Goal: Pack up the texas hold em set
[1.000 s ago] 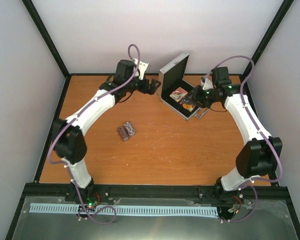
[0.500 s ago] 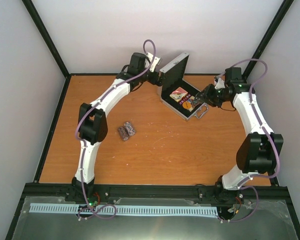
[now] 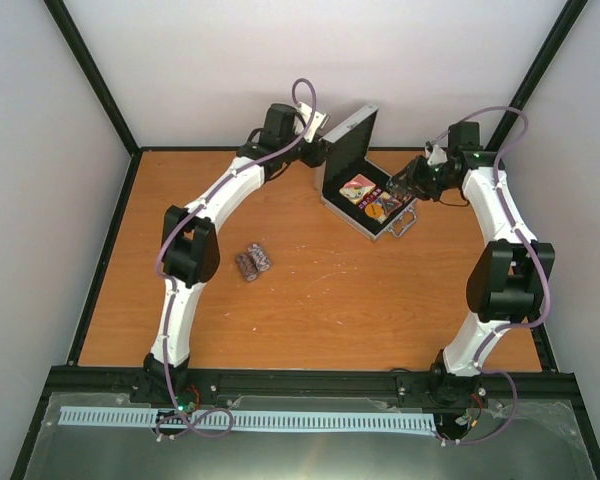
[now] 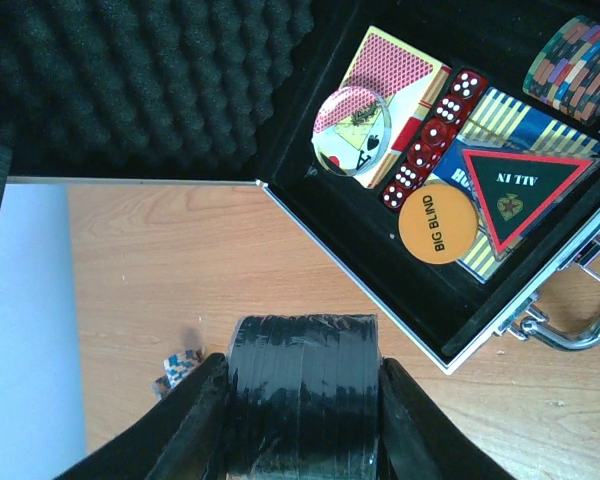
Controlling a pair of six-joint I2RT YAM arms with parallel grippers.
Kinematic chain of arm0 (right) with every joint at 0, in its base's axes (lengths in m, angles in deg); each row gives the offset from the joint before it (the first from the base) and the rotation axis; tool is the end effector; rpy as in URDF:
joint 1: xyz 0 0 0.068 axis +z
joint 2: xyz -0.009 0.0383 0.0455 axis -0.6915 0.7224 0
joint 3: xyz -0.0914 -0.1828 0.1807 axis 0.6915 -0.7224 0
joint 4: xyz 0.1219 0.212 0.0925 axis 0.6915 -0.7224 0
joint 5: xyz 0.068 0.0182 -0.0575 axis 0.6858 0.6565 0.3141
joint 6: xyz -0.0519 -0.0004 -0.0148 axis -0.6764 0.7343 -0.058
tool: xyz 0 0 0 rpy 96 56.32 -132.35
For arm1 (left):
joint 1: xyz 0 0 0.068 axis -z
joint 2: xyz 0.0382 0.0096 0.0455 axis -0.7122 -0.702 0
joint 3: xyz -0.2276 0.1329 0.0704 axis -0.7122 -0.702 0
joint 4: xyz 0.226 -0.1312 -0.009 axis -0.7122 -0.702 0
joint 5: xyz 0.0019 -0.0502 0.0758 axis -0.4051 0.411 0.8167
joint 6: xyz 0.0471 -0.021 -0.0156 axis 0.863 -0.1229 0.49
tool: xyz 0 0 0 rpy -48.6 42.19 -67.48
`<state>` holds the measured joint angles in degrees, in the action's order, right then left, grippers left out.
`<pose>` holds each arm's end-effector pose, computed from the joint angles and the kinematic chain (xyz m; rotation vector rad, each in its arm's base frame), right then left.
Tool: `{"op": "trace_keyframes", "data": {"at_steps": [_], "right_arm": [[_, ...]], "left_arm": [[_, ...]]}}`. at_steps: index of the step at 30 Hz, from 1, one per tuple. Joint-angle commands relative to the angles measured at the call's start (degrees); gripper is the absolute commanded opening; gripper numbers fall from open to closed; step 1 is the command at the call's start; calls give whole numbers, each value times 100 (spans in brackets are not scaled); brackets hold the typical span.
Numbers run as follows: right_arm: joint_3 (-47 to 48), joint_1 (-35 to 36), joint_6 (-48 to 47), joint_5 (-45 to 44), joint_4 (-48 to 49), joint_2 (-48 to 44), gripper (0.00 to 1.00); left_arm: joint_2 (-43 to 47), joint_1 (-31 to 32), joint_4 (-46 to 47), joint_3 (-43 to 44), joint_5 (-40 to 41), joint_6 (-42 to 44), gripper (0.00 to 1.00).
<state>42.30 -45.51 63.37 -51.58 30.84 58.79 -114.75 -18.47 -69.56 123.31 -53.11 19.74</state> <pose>0.3822 0.0087 0.3069 0.3674 2.5379 0.9386 0.4735 -0.2550 0.2972 0.7176 1.9213 -0.6629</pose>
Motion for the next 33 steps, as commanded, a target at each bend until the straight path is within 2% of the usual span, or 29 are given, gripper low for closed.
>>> {"op": "trace_keyframes", "data": {"at_steps": [1, 4, 8, 11, 16, 21, 28, 33], "right_arm": [[173, -53, -70, 171, -71, 157, 33], [222, -47, -129, 137, -128, 184, 33], [340, -50, -268, -50, -277, 207, 33], [421, -47, -345, -228, -276, 227, 34], [567, 7, -319, -508, -191, 366, 34], [620, 352, -256, -915, -83, 453, 34], [327, 1147, -2, -1620, 55, 415, 34], [81, 1659, 121, -2031, 150, 398, 34]], "left_arm": [[290, 141, 6, -39, 270, 189, 45], [366, 190, -20, -43, 464, 215, 32], [663, 311, -58, -282, 858, 248, 25], [1058, 446, -23, -811, 1358, 248, 20], [1897, 703, -217, -1696, 1968, 178, 20], [2581, 769, -972, -2345, 2453, -855, 17], [3689, 789, -1169, -3702, 1688, -1862, 25], [4077, 804, -1165, -4196, 1253, -1967, 32]]}}
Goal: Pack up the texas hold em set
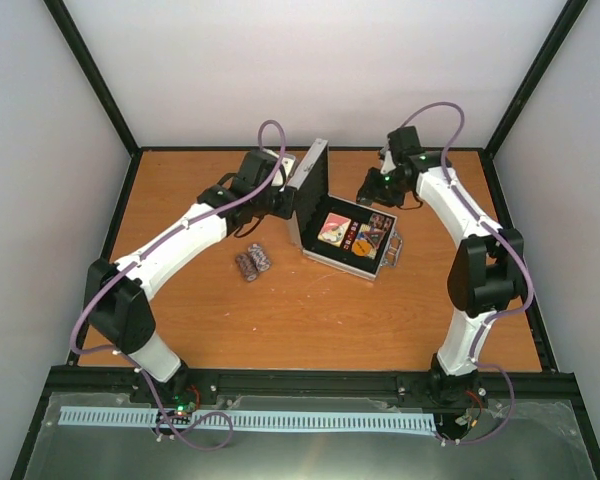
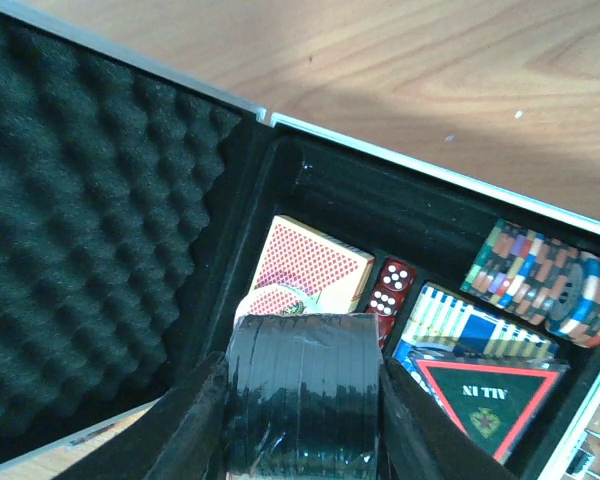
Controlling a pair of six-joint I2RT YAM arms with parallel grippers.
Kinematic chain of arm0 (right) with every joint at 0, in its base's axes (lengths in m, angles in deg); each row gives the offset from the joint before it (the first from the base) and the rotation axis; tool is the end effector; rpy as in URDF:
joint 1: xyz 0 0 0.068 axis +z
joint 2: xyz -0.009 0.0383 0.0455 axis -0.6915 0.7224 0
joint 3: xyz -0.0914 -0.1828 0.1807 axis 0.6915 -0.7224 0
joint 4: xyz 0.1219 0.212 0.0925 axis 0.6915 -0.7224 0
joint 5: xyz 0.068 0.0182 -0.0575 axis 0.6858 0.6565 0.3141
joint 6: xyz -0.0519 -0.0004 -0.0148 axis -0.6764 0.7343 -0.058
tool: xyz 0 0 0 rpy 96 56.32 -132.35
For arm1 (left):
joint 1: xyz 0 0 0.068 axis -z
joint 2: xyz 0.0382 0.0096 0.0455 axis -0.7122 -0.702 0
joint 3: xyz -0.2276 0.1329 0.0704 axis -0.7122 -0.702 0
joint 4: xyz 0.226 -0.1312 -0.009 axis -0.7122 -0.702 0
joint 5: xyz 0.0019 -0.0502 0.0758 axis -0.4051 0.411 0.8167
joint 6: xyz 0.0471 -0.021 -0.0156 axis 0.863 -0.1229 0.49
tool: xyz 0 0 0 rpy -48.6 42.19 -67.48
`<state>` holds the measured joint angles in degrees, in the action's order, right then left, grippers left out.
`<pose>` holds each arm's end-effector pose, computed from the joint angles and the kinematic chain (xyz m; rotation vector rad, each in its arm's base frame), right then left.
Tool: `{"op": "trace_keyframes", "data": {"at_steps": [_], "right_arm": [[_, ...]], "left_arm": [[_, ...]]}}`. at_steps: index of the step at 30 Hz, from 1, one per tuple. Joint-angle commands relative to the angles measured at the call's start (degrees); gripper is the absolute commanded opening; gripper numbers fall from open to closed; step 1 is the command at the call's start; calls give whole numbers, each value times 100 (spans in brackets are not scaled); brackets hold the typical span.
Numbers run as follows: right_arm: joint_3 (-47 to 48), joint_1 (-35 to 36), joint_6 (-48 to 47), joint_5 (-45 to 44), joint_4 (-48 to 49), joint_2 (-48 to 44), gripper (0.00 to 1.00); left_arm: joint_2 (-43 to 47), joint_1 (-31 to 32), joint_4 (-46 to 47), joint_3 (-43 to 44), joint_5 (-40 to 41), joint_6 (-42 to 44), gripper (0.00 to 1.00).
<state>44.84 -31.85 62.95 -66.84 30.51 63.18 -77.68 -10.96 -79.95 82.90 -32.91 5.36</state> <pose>0.3897 0.0944 0.2880 0.1750 2.6634 0.6672 0.3056 -0.2103 0.3214 0.4227 2.2635 -0.4626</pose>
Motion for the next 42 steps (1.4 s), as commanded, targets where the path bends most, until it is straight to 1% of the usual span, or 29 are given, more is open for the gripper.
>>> {"op": "trace_keyframes", "data": {"at_steps": [1, 9, 11, 16, 25, 28, 33, 37, 42], "right_arm": [[-235, 404, 194, -566, 207, -41, 34], [-453, 575, 607, -1056, 432, 96, 36], [-403, 597, 703, -1143, 464, 225, 36], [-110, 689, 823, -1395, 375, 652, 36], [685, 750, 890, -1635, 133, 1426, 36], [806, 757, 917, -1795, 71, 1585, 37], [919, 752, 1025, -1955, 74, 1683, 38], [1003, 757, 1146, -1906, -13, 1786, 38], [716, 761, 1394, -1726, 73, 1703, 38]], "left_arm": [[384, 52, -160, -213, -815, -495, 32], [393, 61, -438, -483, -864, -261, 35], [410, 60, -477, -495, -921, -214, 40], [514, 61, -417, -523, -1034, -126, 54], [513, 61, -401, -462, -1016, -32, 64], [516, 61, -373, -433, -1047, 22, 68], [478, 61, -267, -449, -1200, 80, 70], [452, 61, -203, -429, -1274, 37, 70], [430, 60, -119, -436, -1360, 47, 70]]}}
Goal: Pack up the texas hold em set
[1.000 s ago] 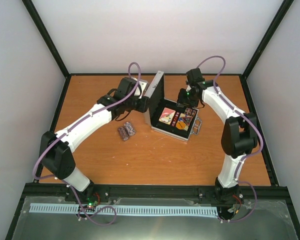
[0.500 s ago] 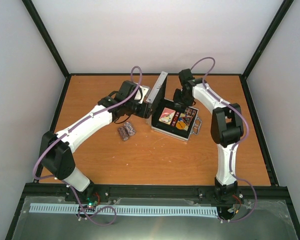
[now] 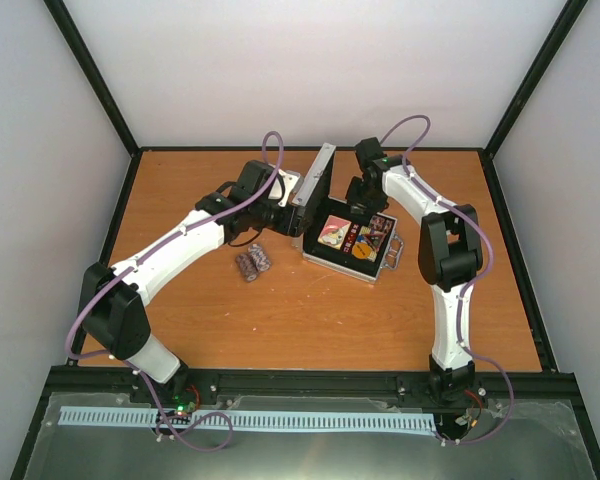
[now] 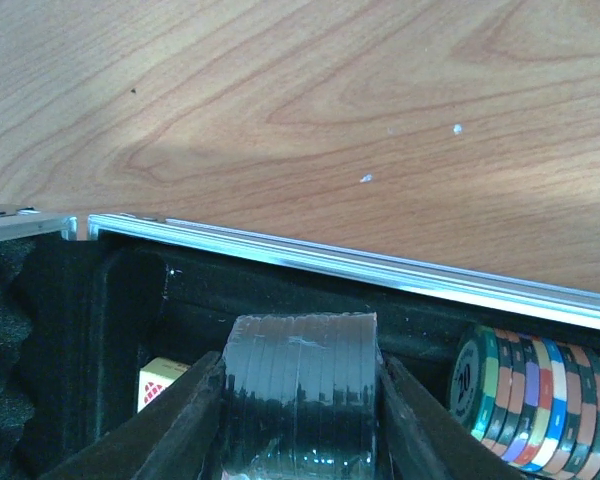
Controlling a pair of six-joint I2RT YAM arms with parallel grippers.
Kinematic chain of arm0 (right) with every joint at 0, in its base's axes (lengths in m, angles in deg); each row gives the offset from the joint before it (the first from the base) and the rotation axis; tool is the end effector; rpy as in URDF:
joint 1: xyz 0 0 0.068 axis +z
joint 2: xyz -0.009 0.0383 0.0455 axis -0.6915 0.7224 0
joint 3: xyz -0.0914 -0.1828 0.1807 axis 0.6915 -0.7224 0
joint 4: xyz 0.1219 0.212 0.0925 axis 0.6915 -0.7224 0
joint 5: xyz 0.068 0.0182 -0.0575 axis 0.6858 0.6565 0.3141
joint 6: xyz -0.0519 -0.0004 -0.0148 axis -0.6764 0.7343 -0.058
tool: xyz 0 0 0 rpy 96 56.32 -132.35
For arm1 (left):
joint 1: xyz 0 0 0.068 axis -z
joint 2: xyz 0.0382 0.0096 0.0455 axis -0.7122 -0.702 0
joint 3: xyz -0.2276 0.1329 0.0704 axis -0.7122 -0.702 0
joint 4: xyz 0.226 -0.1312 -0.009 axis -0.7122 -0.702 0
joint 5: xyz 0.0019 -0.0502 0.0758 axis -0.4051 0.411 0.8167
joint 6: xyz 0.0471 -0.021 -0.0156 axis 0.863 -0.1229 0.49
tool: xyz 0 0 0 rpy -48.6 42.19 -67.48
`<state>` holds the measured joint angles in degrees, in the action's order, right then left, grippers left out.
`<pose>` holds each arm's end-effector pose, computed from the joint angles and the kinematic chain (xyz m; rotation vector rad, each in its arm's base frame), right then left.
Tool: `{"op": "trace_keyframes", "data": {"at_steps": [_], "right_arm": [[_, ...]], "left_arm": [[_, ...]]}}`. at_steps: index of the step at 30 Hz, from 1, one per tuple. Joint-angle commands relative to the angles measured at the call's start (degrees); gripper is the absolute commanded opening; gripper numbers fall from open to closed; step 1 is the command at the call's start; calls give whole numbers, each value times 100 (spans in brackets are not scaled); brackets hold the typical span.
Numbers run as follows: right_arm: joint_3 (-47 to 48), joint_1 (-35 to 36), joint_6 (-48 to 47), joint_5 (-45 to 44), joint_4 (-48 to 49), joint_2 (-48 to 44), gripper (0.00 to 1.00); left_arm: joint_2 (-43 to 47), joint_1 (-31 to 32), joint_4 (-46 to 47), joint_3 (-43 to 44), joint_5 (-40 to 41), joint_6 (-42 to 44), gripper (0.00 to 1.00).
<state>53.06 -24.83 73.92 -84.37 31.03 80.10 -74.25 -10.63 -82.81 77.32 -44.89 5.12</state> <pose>0.4324 0.1496 0.2084 0.4003 2.7687 0.2995 0.2817 -0.2053 0.3058 0.5507 2.3634 -0.6714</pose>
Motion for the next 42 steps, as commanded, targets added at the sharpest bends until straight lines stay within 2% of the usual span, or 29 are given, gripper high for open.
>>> {"op": "trace_keyframes", "data": {"at_steps": [1, 4, 7, 14, 22, 26, 30, 34, 42], "right_arm": [[-176, 57, 350, 62, 58, -15, 39], [-335, 57, 511, 13, 152, -105, 39], [-330, 57, 525, -156, 134, -123, 44], [-102, 57, 408, -450, -91, -200, 71], [81, 59, -915, -785, -376, -516, 76], [-14, 58, -1490, -1114, -766, -489, 87], [54, 59, -1791, -782, -831, -380, 97], [556, 57, -1862, -491, -1142, -43, 100], [969, 55, -1968, -548, -1326, 443, 100]], "left_arm": [[66, 28, 160, 124, -174, 75, 70], [13, 28, 117, 134, -180, 107, 70], [19, 26, 139, 133, -169, 131, 71], [-37, 28, 75, 225, -110, 241, 71], [-20, 28, 16, 283, 91, 296, 72], [-13, 25, -16, 310, 162, 333, 72], [-7, 28, -24, 310, 224, 339, 74], [13, 28, -16, 295, 244, 347, 76], [21, 24, 40, 207, 249, 310, 76]]}}
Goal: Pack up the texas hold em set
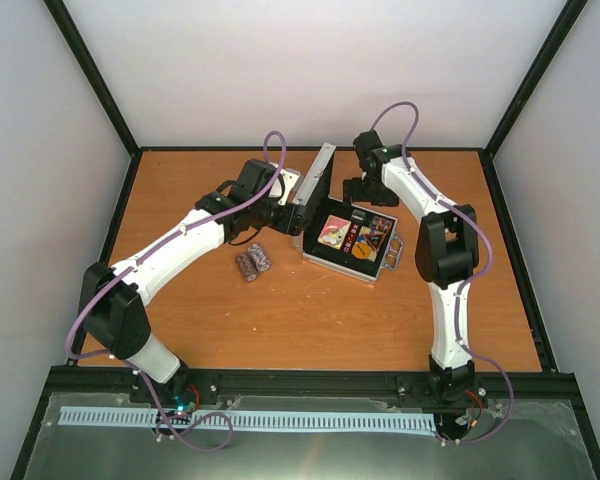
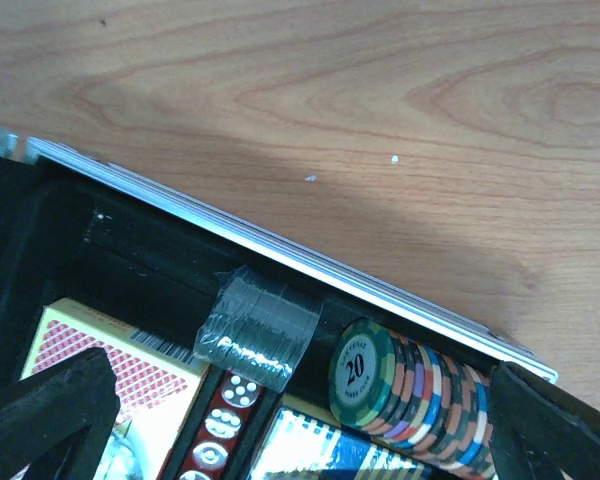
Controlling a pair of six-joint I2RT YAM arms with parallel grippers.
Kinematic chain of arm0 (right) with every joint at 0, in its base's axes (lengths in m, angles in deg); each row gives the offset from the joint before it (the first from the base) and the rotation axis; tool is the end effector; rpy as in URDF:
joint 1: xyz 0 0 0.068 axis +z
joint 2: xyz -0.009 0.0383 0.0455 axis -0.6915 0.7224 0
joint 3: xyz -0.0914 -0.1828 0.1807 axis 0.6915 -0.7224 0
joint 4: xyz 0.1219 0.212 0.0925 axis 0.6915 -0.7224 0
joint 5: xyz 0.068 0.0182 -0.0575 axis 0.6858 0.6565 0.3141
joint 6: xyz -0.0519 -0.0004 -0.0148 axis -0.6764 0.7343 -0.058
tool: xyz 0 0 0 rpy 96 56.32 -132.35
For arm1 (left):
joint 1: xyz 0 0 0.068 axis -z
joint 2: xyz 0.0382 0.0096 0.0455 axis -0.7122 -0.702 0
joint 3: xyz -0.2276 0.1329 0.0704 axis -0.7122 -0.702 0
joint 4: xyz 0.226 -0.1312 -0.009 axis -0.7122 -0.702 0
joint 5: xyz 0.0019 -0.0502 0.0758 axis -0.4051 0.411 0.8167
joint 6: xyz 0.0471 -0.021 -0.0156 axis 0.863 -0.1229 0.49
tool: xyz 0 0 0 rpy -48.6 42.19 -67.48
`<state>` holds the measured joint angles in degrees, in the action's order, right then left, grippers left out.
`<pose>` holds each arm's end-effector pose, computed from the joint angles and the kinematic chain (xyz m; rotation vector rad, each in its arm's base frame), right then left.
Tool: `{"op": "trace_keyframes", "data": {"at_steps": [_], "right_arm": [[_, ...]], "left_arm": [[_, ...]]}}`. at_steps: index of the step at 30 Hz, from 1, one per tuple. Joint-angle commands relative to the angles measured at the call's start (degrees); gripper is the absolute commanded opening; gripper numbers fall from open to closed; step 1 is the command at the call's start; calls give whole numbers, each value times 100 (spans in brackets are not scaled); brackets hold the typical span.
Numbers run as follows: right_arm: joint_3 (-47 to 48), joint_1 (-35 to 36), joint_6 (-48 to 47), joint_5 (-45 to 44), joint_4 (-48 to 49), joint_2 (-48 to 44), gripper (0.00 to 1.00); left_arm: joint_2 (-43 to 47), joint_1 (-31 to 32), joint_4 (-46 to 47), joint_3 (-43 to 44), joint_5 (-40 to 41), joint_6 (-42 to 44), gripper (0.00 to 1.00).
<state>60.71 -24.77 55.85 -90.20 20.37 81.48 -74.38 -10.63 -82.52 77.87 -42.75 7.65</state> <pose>0.4320 0.1462 0.2296 -0.0166 2.8244 0.0535 0.2838 -0.2052 0.3085 0.5800 2.3315 -0.6123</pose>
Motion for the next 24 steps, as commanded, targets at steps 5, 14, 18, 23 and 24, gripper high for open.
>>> {"op": "trace_keyframes", "data": {"at_steps": [5, 14, 18, 23, 24], "right_arm": [[319, 53, -208, 51, -241, 510, 100], [527, 45, -420, -316, -328, 879, 100], [458, 52, -467, -701, -442, 852, 100], [427, 53, -469, -1075, -697, 866, 100], [413, 53, -460, -1134, -743, 855, 100]], "left_arm": [[73, 28, 53, 111, 40, 28, 76], [68, 28, 61, 97, -9, 32, 76], [79, 28, 53, 74, -3, 23, 76], [79, 26, 77, 59, -5, -18, 76], [74, 28, 83, 54, -5, -20, 76]]}}
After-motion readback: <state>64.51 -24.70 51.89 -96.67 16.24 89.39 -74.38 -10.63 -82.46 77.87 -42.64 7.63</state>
